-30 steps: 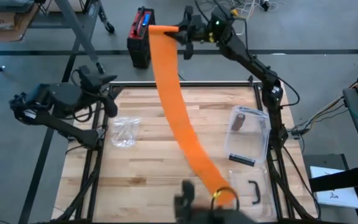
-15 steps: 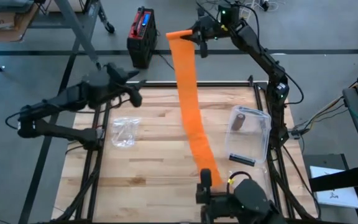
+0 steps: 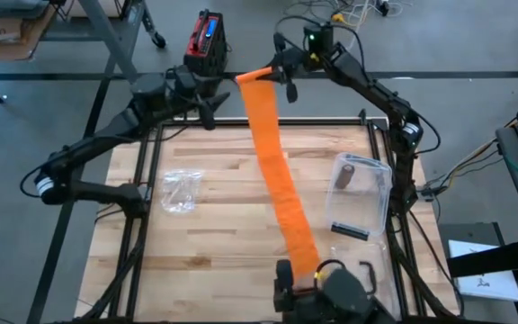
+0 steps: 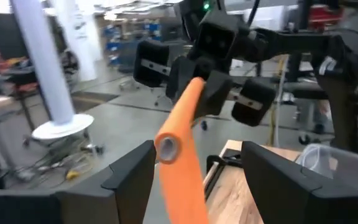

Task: Roll bandage
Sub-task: Roll the orange bandage

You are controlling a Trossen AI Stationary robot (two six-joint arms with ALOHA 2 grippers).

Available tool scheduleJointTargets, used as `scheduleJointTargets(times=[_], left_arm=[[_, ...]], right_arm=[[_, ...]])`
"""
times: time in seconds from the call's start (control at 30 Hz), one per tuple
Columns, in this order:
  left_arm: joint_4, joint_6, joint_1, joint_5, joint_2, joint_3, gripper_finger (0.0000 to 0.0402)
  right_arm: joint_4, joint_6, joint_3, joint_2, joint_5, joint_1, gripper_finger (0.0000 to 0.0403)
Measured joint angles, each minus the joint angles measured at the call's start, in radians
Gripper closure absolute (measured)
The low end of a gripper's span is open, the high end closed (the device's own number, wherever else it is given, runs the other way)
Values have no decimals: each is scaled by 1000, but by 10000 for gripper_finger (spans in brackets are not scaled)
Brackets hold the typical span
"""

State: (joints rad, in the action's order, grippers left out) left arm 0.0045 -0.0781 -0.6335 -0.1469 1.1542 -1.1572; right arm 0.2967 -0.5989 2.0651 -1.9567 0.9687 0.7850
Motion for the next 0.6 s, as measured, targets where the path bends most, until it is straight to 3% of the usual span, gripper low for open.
scheduleJointTargets(times=[0.27,0.6], left_arm=[[189,-197,-48,-165,99,10,156],[318,-175,-50,-372,219,-26,159]], right_arm=[[-342,167,-351,231,-177,-26,373],[-362,186,-515,334,-247,-106,372]])
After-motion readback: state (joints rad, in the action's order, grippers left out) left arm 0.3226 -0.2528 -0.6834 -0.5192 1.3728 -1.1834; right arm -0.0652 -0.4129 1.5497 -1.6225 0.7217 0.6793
